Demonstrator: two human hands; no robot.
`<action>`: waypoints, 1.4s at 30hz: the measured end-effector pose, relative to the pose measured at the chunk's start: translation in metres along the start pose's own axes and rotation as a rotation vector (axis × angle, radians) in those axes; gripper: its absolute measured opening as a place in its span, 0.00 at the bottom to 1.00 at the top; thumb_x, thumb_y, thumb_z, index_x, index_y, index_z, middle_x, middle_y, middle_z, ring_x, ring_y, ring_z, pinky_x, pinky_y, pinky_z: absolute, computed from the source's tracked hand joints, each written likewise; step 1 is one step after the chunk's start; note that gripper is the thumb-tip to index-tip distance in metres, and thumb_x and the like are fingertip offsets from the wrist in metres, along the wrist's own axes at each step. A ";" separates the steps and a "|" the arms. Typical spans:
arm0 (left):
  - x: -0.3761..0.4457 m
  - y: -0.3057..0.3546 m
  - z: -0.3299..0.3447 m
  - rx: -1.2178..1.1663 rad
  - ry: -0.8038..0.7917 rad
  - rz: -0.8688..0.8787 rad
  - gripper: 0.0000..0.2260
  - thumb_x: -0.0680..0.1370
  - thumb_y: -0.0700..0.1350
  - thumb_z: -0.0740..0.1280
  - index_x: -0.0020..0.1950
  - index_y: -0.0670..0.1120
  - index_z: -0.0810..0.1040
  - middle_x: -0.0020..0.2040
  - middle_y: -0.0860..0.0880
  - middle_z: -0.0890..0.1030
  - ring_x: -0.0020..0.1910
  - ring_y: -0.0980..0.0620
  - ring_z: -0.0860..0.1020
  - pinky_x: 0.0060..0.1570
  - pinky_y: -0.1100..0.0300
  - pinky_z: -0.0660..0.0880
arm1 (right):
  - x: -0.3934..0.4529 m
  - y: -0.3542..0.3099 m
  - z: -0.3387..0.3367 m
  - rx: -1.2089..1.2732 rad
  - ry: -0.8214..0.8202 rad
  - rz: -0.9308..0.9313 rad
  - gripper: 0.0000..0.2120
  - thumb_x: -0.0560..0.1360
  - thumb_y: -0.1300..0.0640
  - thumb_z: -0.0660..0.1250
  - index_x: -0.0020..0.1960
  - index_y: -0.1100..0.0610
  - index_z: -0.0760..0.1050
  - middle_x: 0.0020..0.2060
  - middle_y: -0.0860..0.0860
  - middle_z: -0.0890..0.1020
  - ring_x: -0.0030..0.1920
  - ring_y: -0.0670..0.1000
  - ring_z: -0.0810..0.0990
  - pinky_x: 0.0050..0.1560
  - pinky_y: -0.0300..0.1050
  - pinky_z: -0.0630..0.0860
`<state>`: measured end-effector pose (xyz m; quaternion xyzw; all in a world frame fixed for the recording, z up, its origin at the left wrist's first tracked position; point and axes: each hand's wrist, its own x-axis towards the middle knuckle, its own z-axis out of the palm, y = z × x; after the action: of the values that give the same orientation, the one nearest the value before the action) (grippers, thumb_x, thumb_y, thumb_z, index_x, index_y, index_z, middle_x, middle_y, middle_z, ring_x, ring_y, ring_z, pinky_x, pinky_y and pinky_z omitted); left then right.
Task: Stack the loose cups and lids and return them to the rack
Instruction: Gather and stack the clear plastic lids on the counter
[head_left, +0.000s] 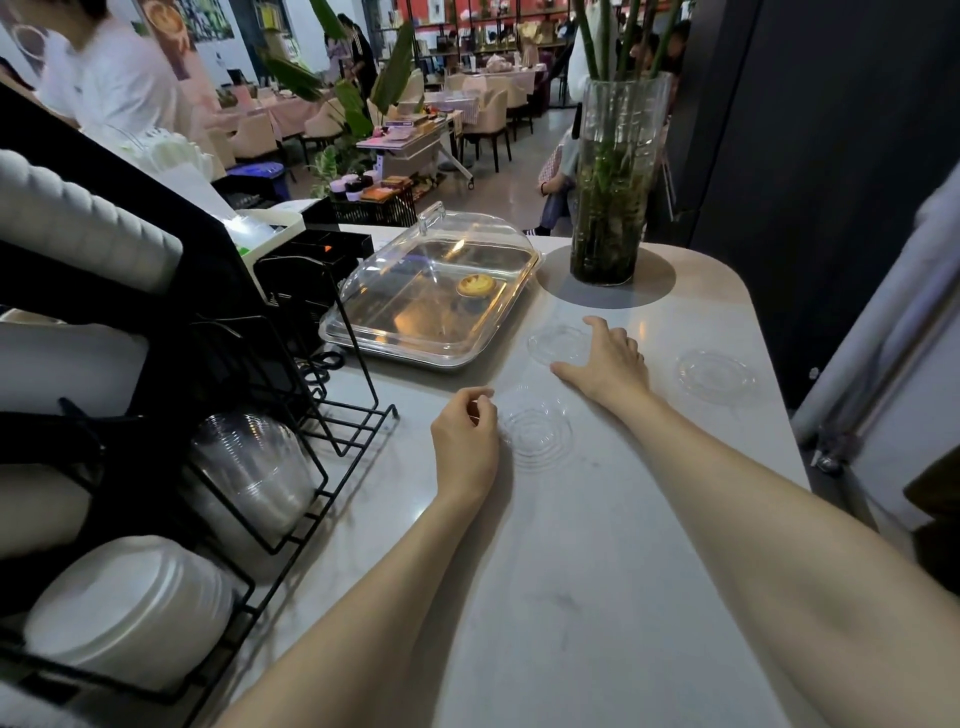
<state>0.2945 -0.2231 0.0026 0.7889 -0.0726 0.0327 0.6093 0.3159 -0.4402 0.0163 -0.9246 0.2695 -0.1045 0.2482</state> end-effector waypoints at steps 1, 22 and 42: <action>-0.001 0.000 0.000 -0.003 0.004 0.002 0.11 0.82 0.41 0.61 0.55 0.48 0.83 0.37 0.50 0.81 0.39 0.44 0.82 0.47 0.45 0.80 | -0.001 0.000 0.001 0.005 0.001 0.001 0.47 0.66 0.34 0.72 0.78 0.48 0.56 0.72 0.58 0.68 0.72 0.62 0.65 0.69 0.57 0.66; 0.005 -0.008 0.003 -0.020 0.029 0.027 0.10 0.82 0.41 0.61 0.56 0.47 0.82 0.36 0.54 0.81 0.31 0.59 0.79 0.36 0.66 0.76 | 0.020 -0.011 0.005 0.323 -0.027 0.036 0.46 0.64 0.35 0.77 0.76 0.48 0.62 0.70 0.58 0.71 0.70 0.60 0.71 0.70 0.56 0.69; -0.001 -0.005 0.002 0.018 0.002 0.045 0.11 0.83 0.41 0.61 0.59 0.44 0.81 0.42 0.47 0.83 0.31 0.65 0.80 0.35 0.70 0.75 | -0.088 0.013 -0.038 1.273 -0.178 0.356 0.14 0.78 0.56 0.67 0.62 0.60 0.75 0.53 0.62 0.86 0.44 0.58 0.87 0.34 0.43 0.79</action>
<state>0.2941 -0.2234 -0.0023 0.7926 -0.0892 0.0477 0.6014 0.2243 -0.4161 0.0372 -0.5442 0.2825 -0.1240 0.7802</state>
